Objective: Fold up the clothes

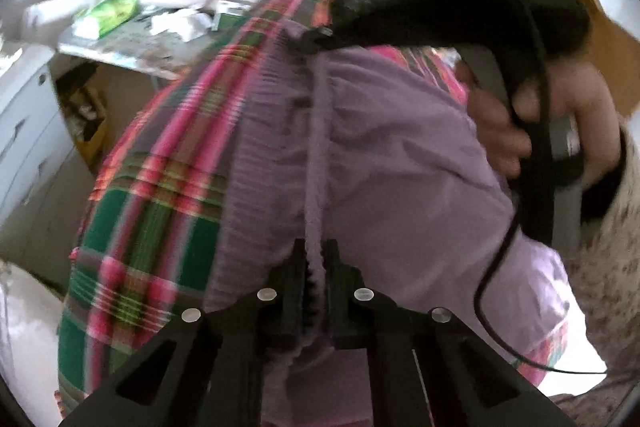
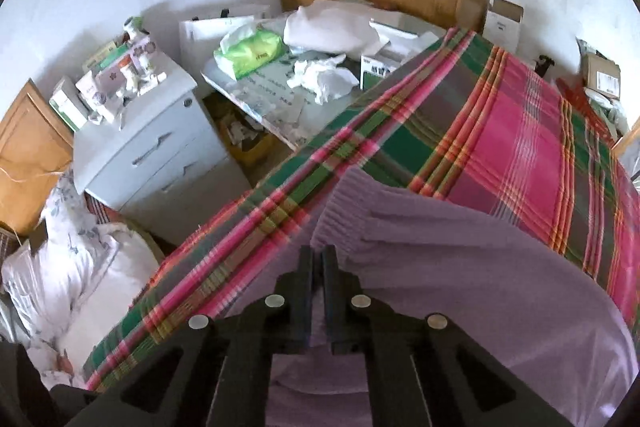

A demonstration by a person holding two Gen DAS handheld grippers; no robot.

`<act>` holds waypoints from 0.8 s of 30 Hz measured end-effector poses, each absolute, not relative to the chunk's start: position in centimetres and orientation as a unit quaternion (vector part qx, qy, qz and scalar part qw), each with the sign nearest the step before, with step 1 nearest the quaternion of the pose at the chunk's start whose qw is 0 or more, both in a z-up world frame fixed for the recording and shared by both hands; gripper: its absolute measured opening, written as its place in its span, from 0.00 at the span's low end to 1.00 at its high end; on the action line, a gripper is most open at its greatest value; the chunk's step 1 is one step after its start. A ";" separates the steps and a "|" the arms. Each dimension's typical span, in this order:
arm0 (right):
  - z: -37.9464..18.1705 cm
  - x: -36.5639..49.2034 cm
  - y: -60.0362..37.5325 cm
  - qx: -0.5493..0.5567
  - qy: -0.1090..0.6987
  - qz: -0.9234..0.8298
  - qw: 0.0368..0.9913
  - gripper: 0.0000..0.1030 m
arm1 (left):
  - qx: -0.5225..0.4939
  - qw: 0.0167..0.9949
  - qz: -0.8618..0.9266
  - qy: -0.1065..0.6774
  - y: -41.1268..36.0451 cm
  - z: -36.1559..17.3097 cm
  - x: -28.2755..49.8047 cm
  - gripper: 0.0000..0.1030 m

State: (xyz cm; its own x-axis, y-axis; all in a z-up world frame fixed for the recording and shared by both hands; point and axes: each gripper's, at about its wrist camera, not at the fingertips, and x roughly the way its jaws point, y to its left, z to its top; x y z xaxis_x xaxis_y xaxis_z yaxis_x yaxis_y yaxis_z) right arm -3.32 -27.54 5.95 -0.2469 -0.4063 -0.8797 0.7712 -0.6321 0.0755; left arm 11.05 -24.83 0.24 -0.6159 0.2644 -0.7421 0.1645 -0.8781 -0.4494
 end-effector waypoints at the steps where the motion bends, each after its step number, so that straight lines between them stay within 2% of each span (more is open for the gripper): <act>1: 5.9 -3.6 -27.6 0.481 0.186 -0.766 0.384 0.04 | -0.433 0.019 0.867 -0.246 -25.3 0.3 11.1 0.07; 8: 5.0 -5.3 -28.8 0.504 0.157 -0.764 0.370 0.04 | -0.422 0.003 0.870 -0.256 -26.4 0.3 10.6 0.06; 14: 5.4 -6.2 -31.2 0.489 0.169 -0.780 0.351 0.03 | -0.415 -0.006 0.873 -0.255 -27.7 0.7 9.6 0.06; 18: 3.7 -6.7 -31.5 0.507 0.170 -0.775 0.338 0.04 | -0.424 -0.002 0.868 -0.260 -27.9 0.1 9.3 0.06; 21: 3.2 -6.7 -31.4 0.502 0.162 -0.776 0.345 0.05 | -0.422 0.003 0.867 -0.266 -28.2 0.1 9.5 0.07; 24: 3.2 -6.1 -32.0 0.487 0.188 -0.775 0.355 0.08 | -0.423 0.004 0.864 -0.274 -28.4 0.2 9.7 0.09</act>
